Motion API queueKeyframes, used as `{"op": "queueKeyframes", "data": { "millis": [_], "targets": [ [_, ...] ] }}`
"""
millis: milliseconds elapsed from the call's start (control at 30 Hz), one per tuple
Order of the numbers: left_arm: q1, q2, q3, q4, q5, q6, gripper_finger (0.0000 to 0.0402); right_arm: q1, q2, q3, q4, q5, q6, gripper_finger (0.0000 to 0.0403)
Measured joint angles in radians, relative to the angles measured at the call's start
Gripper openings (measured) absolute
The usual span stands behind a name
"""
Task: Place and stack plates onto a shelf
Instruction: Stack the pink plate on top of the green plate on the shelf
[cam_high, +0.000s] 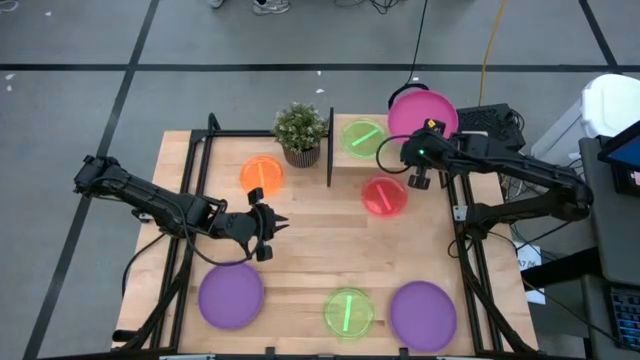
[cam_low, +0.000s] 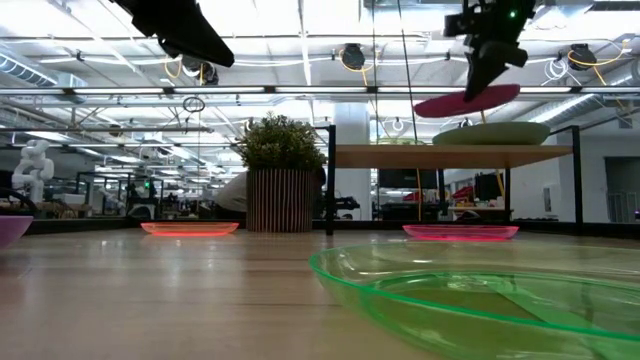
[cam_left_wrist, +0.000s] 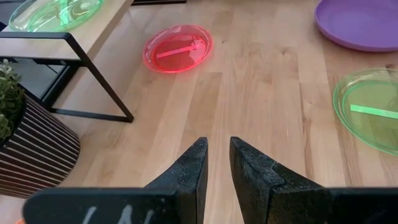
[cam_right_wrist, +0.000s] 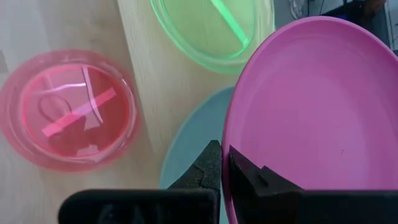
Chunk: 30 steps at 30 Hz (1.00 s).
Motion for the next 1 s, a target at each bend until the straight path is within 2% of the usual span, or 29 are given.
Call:
{"op": "queueKeyframes", "data": {
  "millis": [500, 667, 1000],
  "targets": [
    [0.000, 0.000, 0.000, 0.002, 0.000, 0.008, 0.0074, -0.069, -0.076, -0.026, 0.007, -0.005, 0.000, 0.0003],
    [0.000, 0.000, 0.000, 0.001, 0.000, 0.008, 0.0074, -0.096, -0.098, -0.026, 0.007, -0.102, 0.000, 0.0003],
    [-0.001, 0.000, 0.000, -0.002, 0.006, 0.008, 0.0074, -0.103, -0.096, -0.026, 0.007, -0.112, 0.043, 0.0004]
  ]
}}
